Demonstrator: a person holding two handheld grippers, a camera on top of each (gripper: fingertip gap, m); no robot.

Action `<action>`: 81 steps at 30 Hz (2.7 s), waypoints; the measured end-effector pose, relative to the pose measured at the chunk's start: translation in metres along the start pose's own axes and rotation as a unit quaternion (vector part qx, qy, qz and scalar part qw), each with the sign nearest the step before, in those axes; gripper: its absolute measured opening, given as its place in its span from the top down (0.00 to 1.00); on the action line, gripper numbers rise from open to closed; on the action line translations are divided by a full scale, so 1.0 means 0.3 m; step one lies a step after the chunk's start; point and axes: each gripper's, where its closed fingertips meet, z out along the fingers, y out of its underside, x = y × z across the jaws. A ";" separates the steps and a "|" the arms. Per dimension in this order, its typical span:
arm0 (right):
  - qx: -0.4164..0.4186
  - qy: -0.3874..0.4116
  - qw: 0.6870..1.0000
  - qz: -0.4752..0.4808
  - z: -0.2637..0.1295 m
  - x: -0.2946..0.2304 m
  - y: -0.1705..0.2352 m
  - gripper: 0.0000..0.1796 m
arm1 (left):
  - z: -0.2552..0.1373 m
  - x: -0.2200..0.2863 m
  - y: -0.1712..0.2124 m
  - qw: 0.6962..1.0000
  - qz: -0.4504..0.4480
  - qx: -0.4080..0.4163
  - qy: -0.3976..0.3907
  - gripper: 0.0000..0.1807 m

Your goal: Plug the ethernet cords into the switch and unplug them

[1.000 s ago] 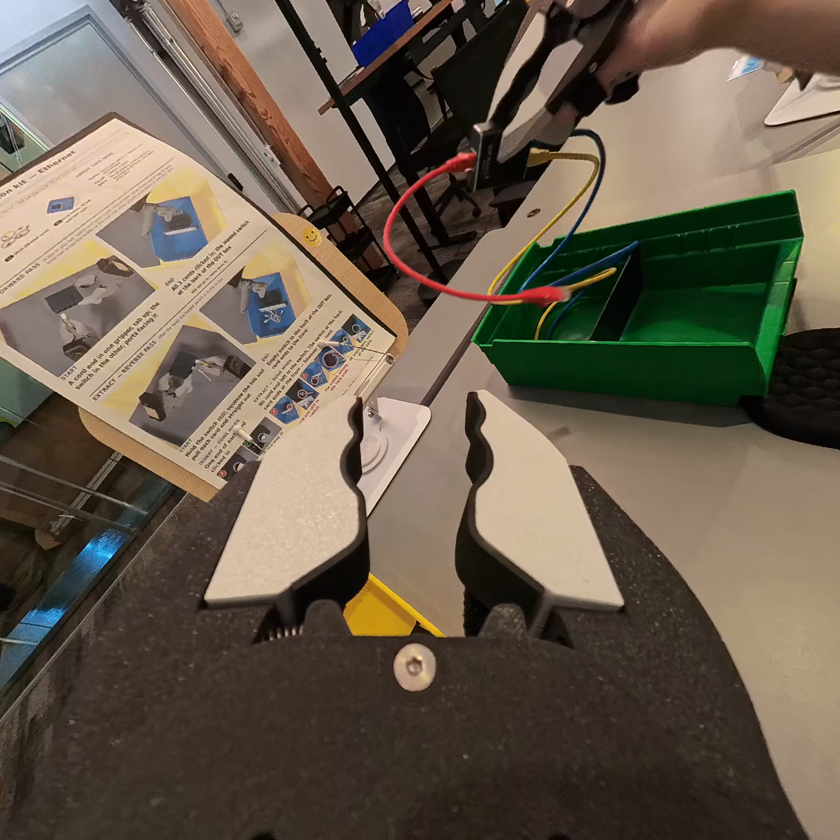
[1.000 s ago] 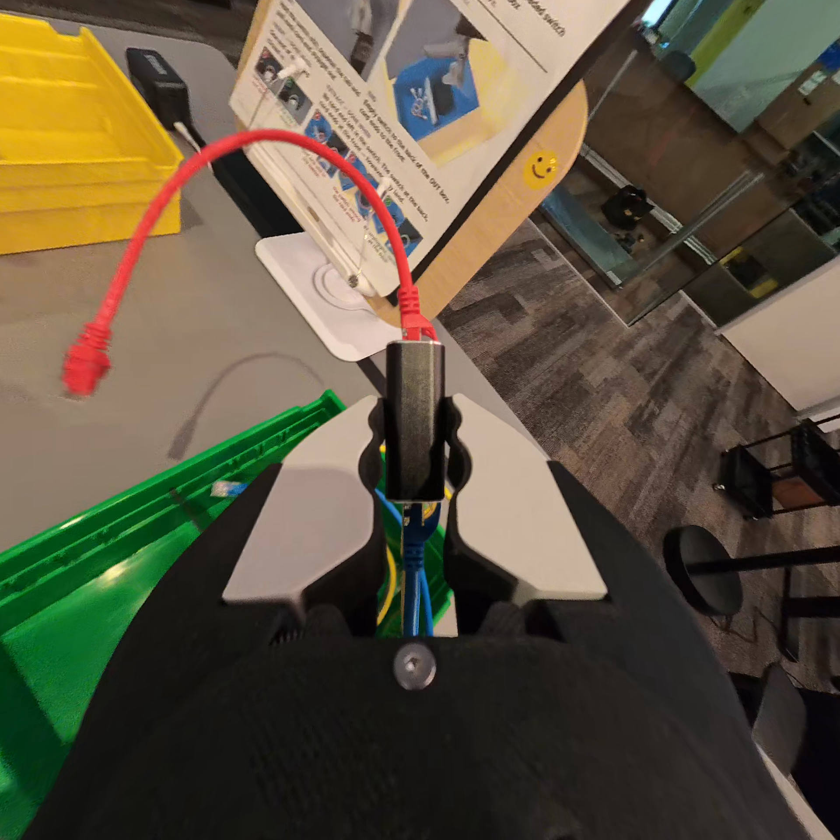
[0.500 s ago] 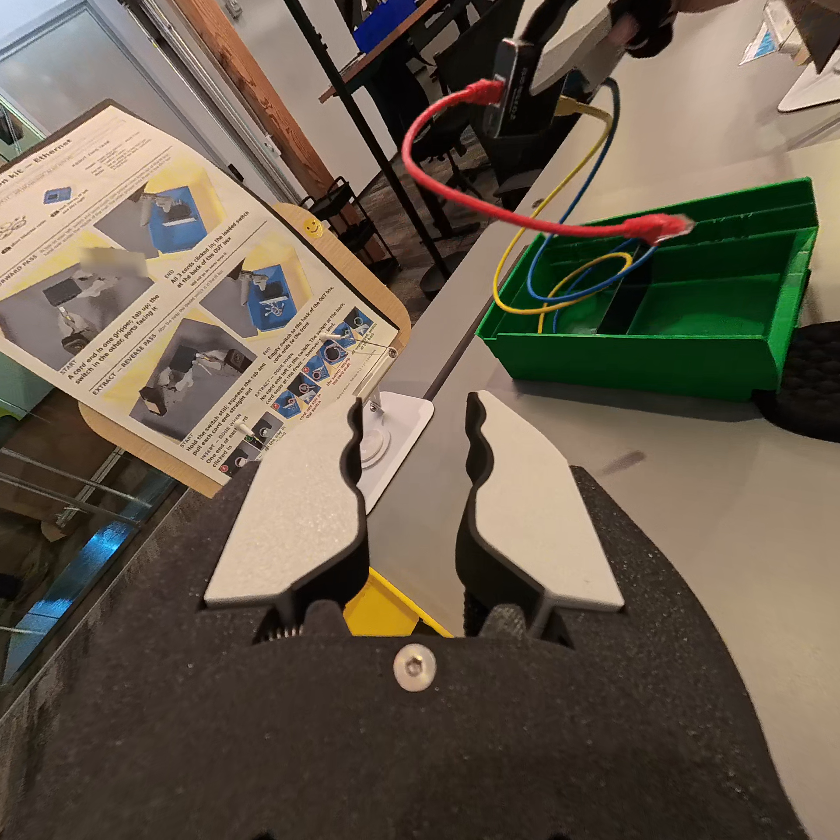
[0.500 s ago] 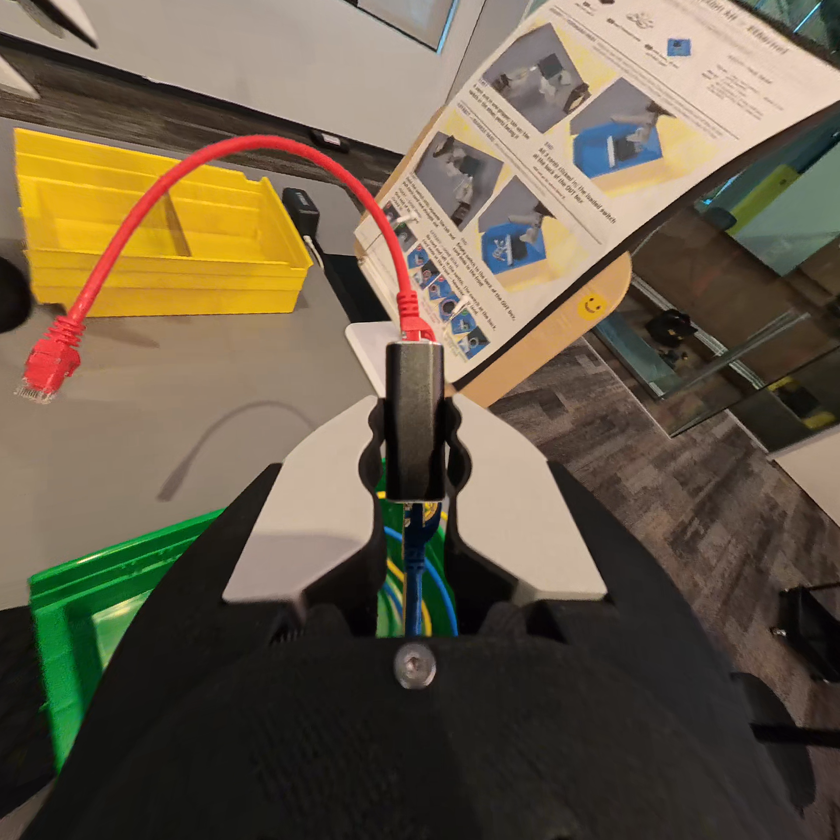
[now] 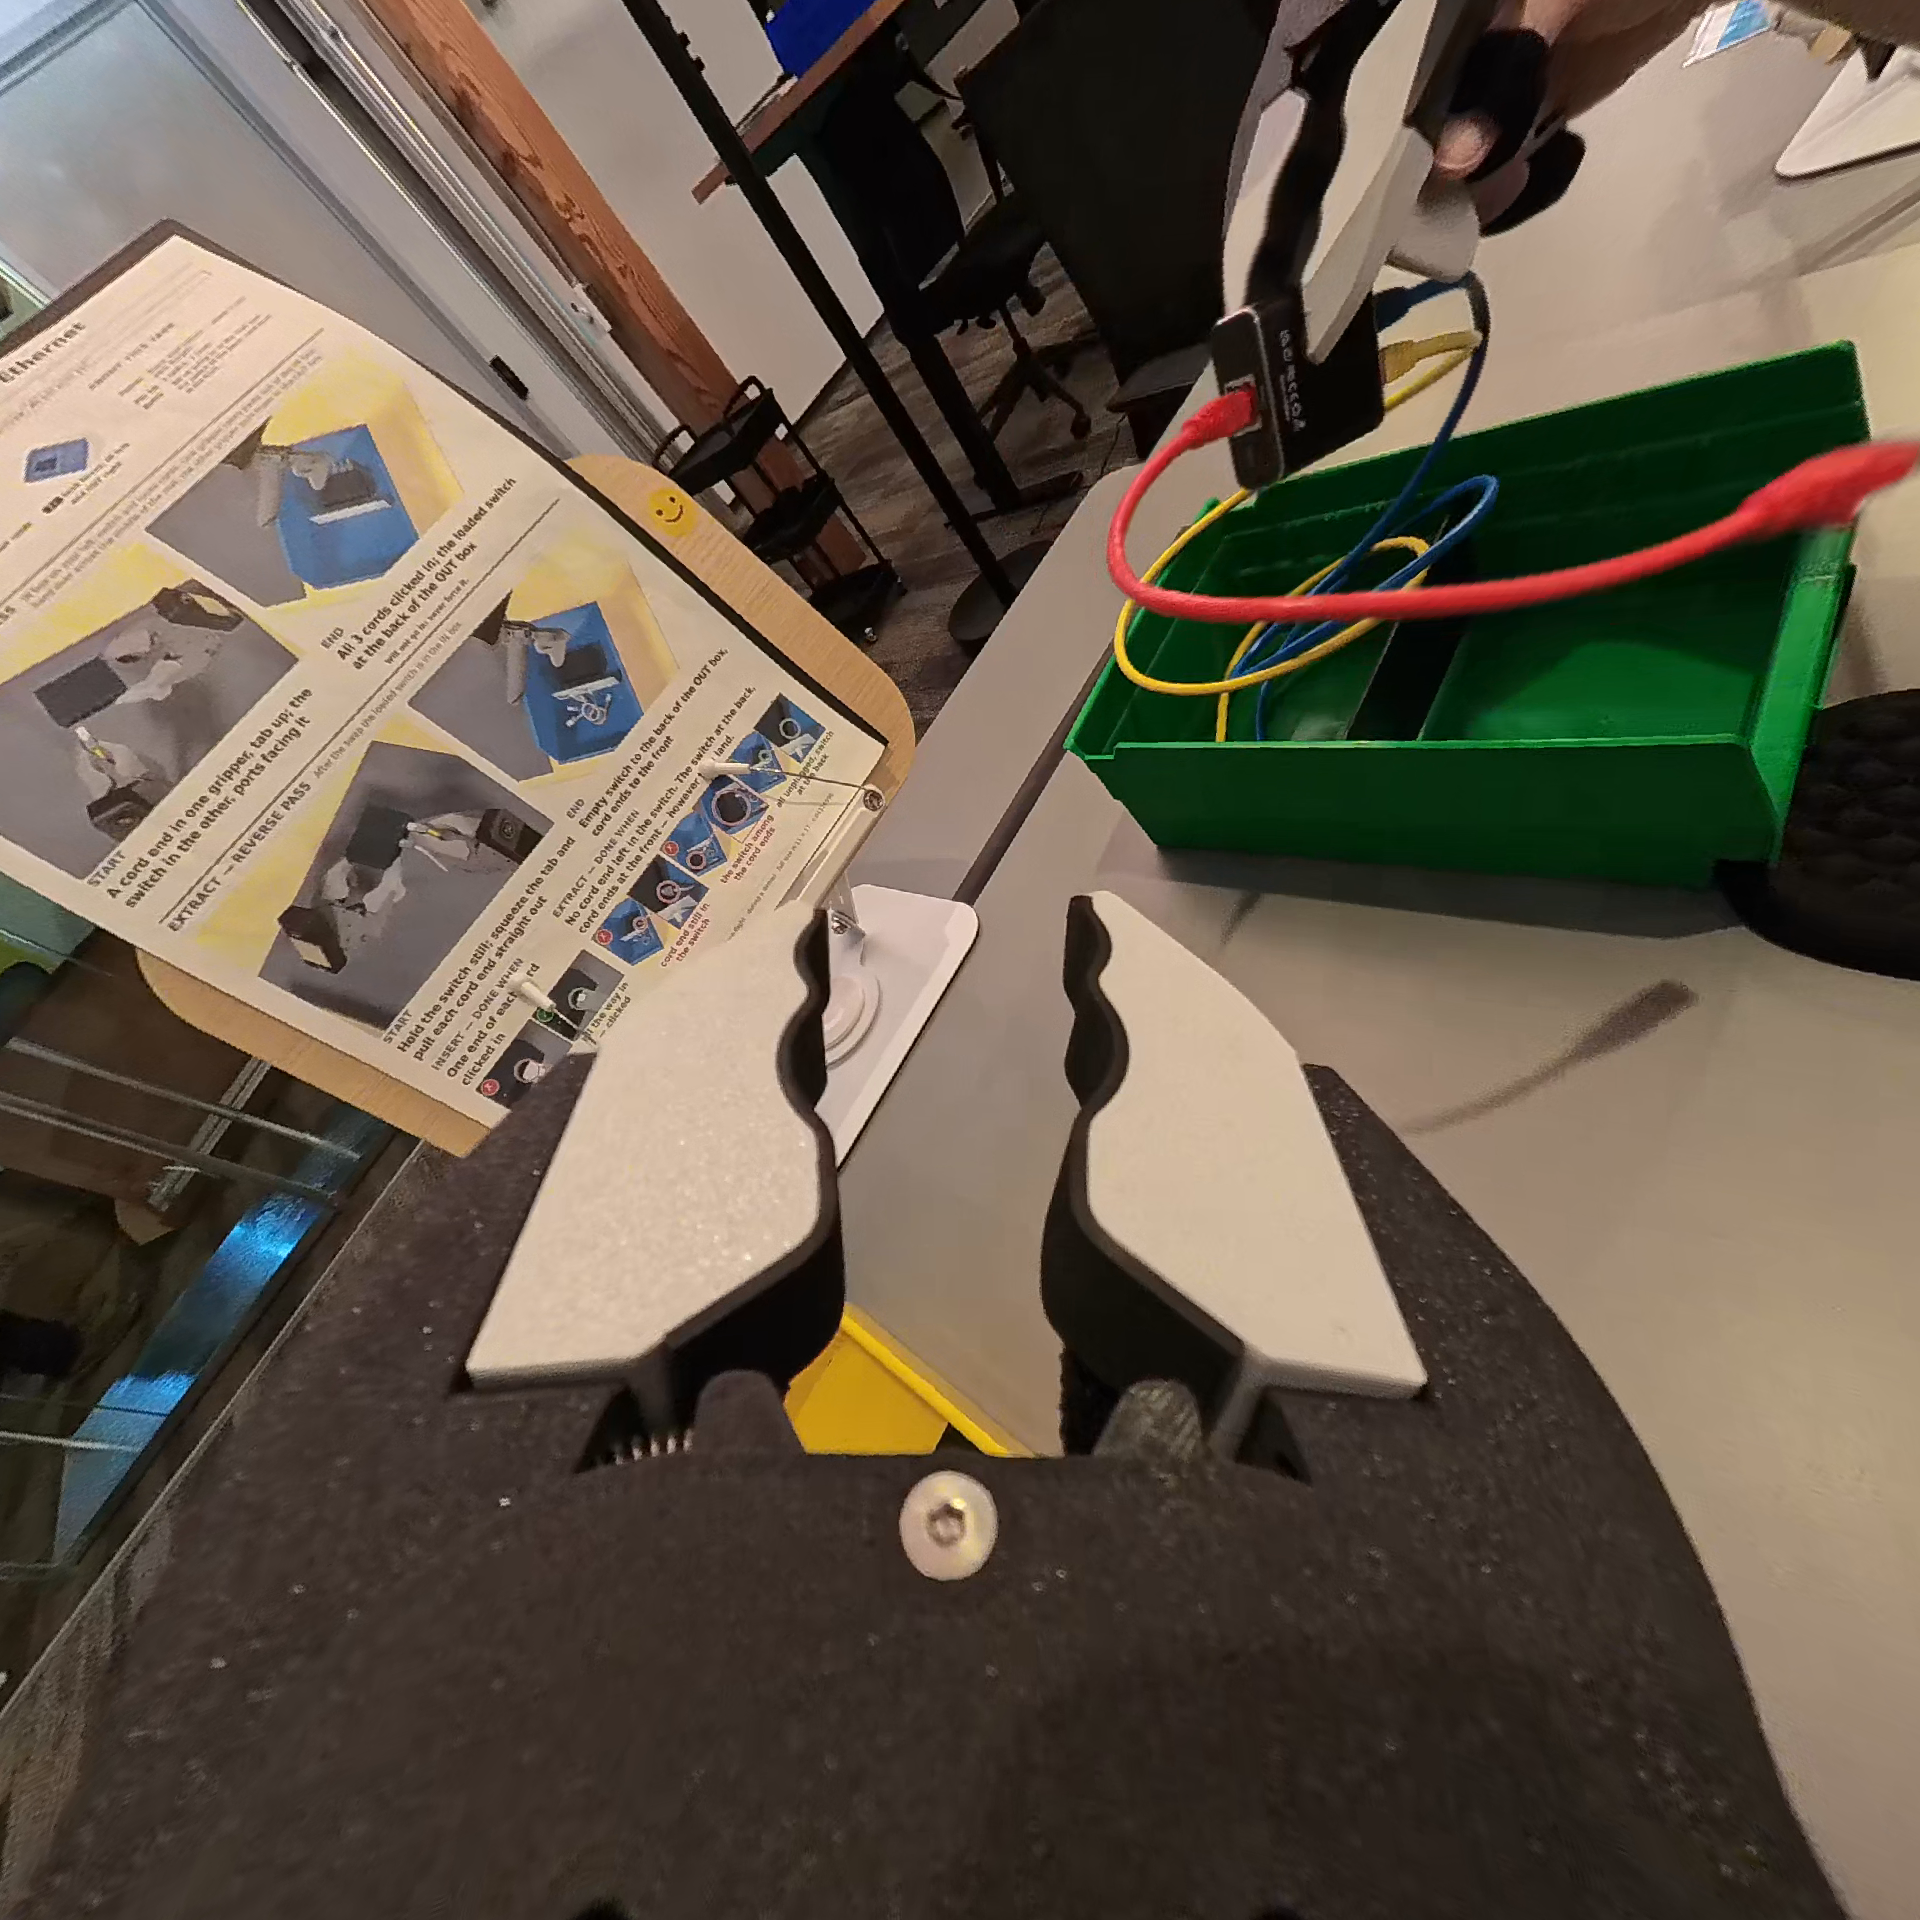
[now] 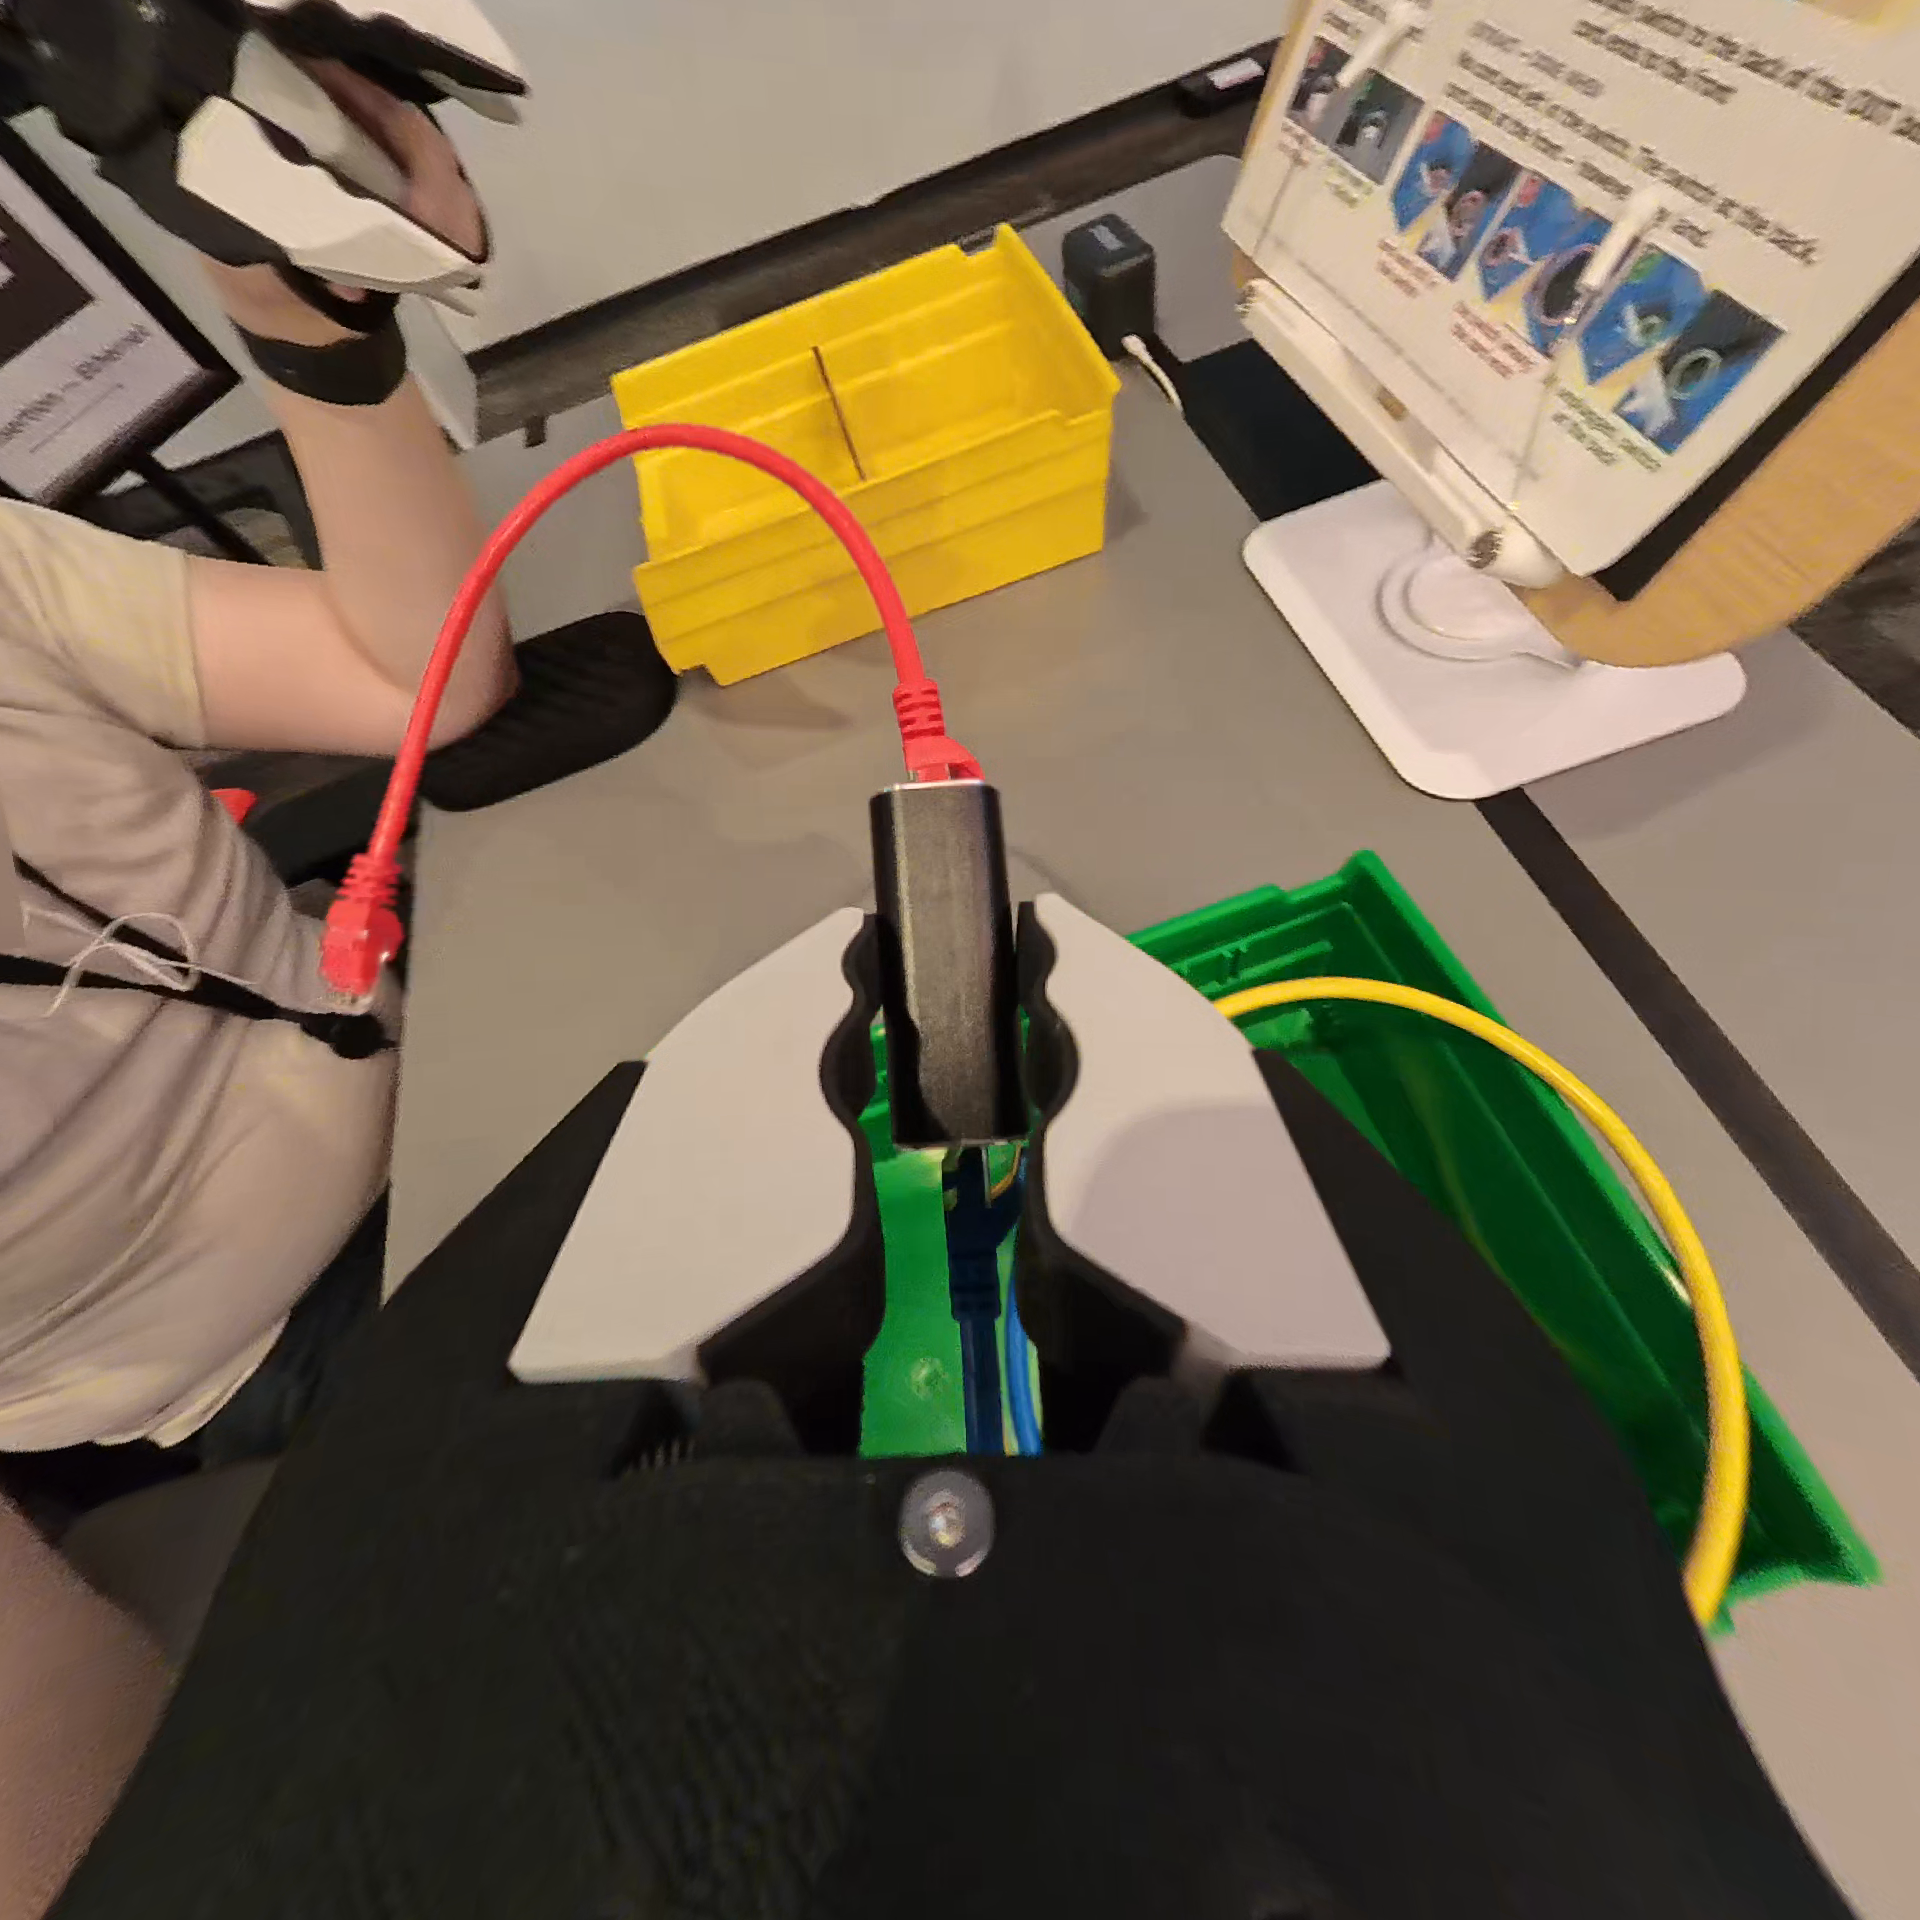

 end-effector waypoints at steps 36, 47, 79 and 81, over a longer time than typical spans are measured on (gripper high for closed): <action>-0.278 0.140 0.948 0.063 0.119 0.372 0.351 0.85 | 0.081 0.051 0.033 0.999 0.025 -0.038 0.017 0.76; -0.284 0.139 0.942 0.117 0.115 0.417 0.374 0.85 | 0.089 0.062 0.042 0.998 0.033 -0.047 0.019 0.77; -0.236 0.236 0.937 0.102 0.084 0.463 0.361 0.71 | 0.085 0.093 0.024 0.998 0.044 -0.042 0.031 0.77; -0.207 0.275 0.937 0.055 0.059 0.450 0.273 0.70 | 0.076 0.087 0.022 0.998 0.044 -0.040 0.027 0.77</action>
